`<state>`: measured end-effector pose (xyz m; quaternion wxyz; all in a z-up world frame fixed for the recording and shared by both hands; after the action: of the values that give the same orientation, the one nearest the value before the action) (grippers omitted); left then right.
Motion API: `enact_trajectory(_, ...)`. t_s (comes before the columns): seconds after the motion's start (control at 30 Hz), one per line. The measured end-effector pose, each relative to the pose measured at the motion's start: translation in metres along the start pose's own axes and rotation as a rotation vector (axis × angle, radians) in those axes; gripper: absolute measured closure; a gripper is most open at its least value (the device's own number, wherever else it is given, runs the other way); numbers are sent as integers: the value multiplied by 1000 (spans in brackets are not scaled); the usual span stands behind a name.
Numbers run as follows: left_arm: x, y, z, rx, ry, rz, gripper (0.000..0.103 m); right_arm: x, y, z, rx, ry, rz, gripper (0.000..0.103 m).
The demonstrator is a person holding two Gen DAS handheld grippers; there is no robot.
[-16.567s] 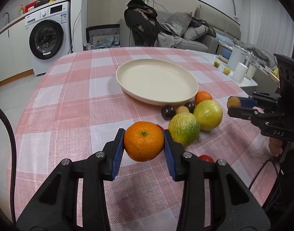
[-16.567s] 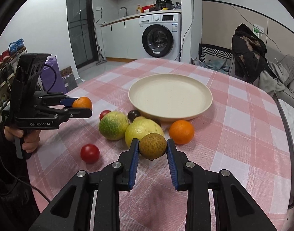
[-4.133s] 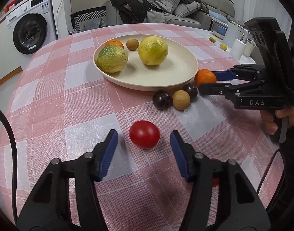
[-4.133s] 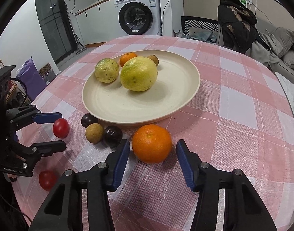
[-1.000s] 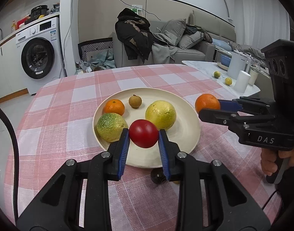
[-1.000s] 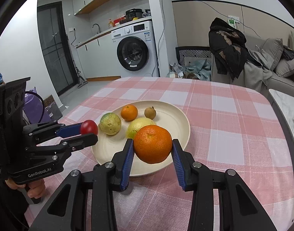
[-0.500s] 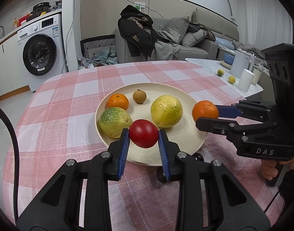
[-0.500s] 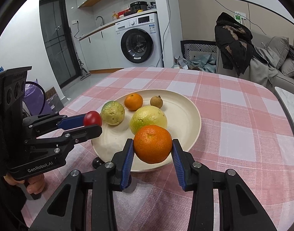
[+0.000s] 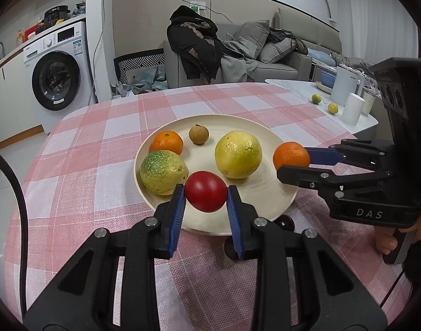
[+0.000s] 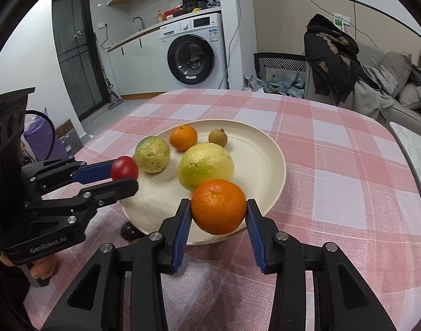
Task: Organize fruits
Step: 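Carry the tomato and orange over the cream plate and open both tools, then withdraw both tools from the plate toward the loose fruit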
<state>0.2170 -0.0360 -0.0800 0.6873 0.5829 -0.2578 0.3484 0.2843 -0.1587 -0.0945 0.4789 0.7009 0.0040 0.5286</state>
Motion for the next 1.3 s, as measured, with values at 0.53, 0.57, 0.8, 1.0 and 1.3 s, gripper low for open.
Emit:
enact_trajectory(0.53,2,34,-10,-5,31,57,24,2,27,10,-35,-20,41,12)
enact_trajectory(0.57,1,38,-10,-5,28,65,20,2,29,9,-28,-14,46,10)
enact_trajectory(0.8,-10,57,-15,19,45,48,1,-7,38,-7,4,35,26,1)
enact_trajectory(1.0,-16,75,-16,24,58,60,1,-9,50,-14,35,42,37,0)
enact_trajectory(1.3,-36,95,-9,-6,36,47,1,-19,58,-29,39,91,21,0)
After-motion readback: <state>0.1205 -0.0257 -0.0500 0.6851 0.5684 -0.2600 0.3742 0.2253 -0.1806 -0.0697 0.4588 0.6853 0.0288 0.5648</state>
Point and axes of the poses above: each gripper's, at about its wrist camera, not at the fingertips, and y roughly against the way its jaws point, z to its right, x to its top, the point moved 9 cm from there along -y, roughly the way its jaws point, and after that the axes turned 11 degrees about y, right-handed, at the moved point
